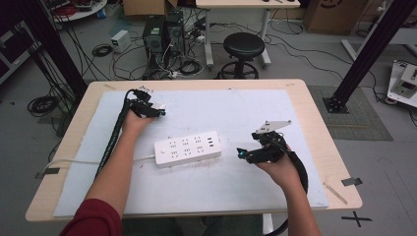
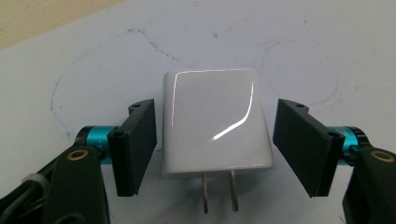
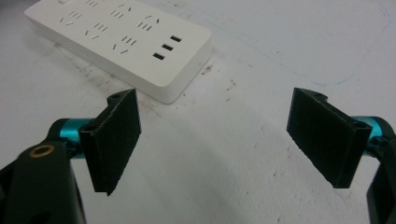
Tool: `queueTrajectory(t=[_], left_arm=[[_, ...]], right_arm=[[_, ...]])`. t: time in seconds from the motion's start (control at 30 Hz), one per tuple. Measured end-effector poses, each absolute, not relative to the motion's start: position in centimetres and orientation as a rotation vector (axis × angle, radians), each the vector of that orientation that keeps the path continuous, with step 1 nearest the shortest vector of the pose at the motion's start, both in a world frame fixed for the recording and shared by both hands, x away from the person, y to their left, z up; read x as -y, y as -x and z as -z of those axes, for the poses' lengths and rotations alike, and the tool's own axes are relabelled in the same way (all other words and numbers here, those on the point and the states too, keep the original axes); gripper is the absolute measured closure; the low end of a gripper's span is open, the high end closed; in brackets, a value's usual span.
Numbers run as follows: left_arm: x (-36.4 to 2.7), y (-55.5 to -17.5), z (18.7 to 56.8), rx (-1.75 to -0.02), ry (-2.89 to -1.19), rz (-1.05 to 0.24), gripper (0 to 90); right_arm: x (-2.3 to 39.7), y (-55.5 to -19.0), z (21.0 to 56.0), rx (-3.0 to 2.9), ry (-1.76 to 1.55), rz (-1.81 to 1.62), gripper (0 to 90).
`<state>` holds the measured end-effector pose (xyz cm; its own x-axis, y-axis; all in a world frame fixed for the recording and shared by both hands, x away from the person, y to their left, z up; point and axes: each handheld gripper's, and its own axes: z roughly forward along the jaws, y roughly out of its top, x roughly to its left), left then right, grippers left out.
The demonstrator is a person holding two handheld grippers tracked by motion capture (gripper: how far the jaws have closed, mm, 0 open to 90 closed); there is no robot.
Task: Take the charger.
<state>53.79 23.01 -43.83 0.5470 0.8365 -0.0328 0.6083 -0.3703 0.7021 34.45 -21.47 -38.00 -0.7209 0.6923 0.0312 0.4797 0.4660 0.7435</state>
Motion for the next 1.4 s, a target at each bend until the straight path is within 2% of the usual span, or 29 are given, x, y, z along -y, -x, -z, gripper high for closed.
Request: queueTrajectory(t=[0.3, 0.57, 0.77, 0.8, 0.87, 0.9, 1.03, 1.07, 1.1, 1.17, 1.27, 1.4], left_arm=[[-22.9, -53.8, 44.1, -1.155, -2.132, -0.456, 40.7], [-22.9, -53.6, 43.9, -1.168, -2.142, -0.464, 42.5], [-22.7, -52.7, 42.4, -1.106, -2.155, -0.482, 42.6], [-22.5, -51.6, 41.1, -1.051, -2.168, -0.498, 42.6], [-22.5, -51.6, 41.1, -1.051, -2.168, -0.498, 42.6], [-22.7, -49.7, 39.6, -1.013, -2.163, -0.512, 42.6], [-22.8, -49.2, 39.2, -1.009, -2.155, -0.511, 42.6], [-23.1, -46.7, 37.3, -0.941, -2.139, -0.526, 42.6], [-23.1, -46.1, 36.9, -0.932, -2.13, -0.524, 42.5], [-23.1, -46.1, 36.9, -0.932, -2.13, -0.524, 42.6], [-23.0, -43.3, 35.1, -0.848, -2.103, -0.534, 42.6], [-22.8, -41.8, 34.5, -0.801, -2.1, -0.526, 42.6]], right_arm=[[21.3, -34.6, 38.3, -2.452, -1.009, -1.096, 18.1], [21.5, -34.5, 38.3, -2.45, -1.012, -1.1, 18.1], [21.6, -34.4, 38.0, -2.443, -0.999, -1.115, 18.1], [21.6, -34.4, 38.0, -2.443, -0.999, -1.115, 18.1], [21.6, -34.2, 37.8, -2.443, -0.992, -1.123, 18.1], [21.7, -34.1, 37.6, -2.439, -0.981, -1.137, 18.1], [21.8, -33.9, 37.3, -2.439, -0.971, -1.14, 18.1], [22.0, -33.6, 36.8, -2.433, -0.963, -1.15, 18.1], [22.1, -33.5, 36.6, -2.431, -0.958, -1.149, 18.1], [22.3, -33.5, 36.5, -2.429, -0.953, -1.156, 18.1], [22.5, -33.3, 36.0, -2.419, -0.939, -1.172, 18.1], [22.5, -33.2, 36.0, -2.425, -0.938, -1.171, 18.1]])
